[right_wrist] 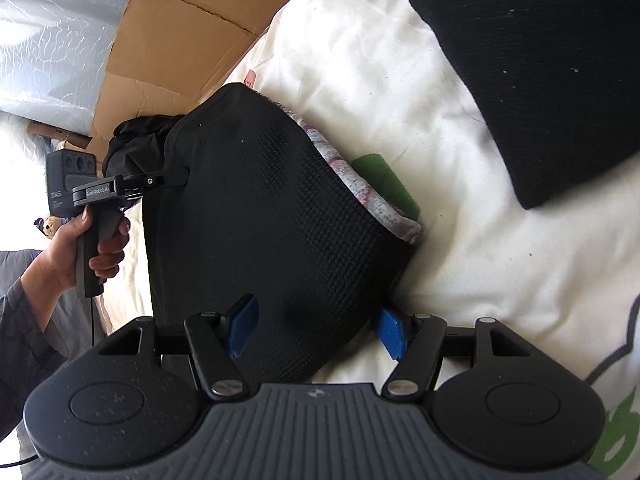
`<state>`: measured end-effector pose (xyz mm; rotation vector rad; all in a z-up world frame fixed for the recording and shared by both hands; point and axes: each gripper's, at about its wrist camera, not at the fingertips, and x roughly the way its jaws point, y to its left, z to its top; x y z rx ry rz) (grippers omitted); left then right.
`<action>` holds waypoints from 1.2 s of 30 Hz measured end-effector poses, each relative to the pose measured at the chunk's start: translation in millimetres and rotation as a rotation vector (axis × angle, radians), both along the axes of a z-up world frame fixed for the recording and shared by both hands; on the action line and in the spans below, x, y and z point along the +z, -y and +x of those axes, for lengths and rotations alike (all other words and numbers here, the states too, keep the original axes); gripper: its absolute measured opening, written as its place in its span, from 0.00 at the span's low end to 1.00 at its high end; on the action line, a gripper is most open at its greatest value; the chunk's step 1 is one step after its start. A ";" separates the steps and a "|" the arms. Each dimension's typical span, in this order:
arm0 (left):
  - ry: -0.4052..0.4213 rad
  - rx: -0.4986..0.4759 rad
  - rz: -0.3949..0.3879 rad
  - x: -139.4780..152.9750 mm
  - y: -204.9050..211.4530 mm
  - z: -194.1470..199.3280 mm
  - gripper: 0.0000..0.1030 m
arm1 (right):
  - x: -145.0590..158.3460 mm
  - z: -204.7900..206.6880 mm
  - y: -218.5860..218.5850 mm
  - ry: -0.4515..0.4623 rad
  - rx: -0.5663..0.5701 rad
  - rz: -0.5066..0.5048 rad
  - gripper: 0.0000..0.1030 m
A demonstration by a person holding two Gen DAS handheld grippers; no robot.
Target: Fold clothes
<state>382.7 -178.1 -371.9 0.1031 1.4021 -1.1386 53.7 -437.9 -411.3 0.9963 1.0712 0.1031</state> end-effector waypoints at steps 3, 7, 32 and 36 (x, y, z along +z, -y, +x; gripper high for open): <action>-0.039 -0.002 -0.024 -5.0 -2.1 5.6 0.82 | -0.8 -0.8 0.8 0.005 -0.014 0.013 0.66; -0.099 0.010 -0.056 -6.1 -11.9 12.8 0.76 | -2.5 -1.5 1.9 0.010 -0.029 0.033 0.66; -0.089 -0.062 -0.015 -12.4 12.3 15.2 0.83 | 0.3 1.3 -2.3 0.013 -0.030 0.017 0.66; -0.082 -0.078 -0.015 -11.2 8.5 13.9 0.55 | 2.6 -0.2 -2.2 0.019 -0.034 0.004 0.32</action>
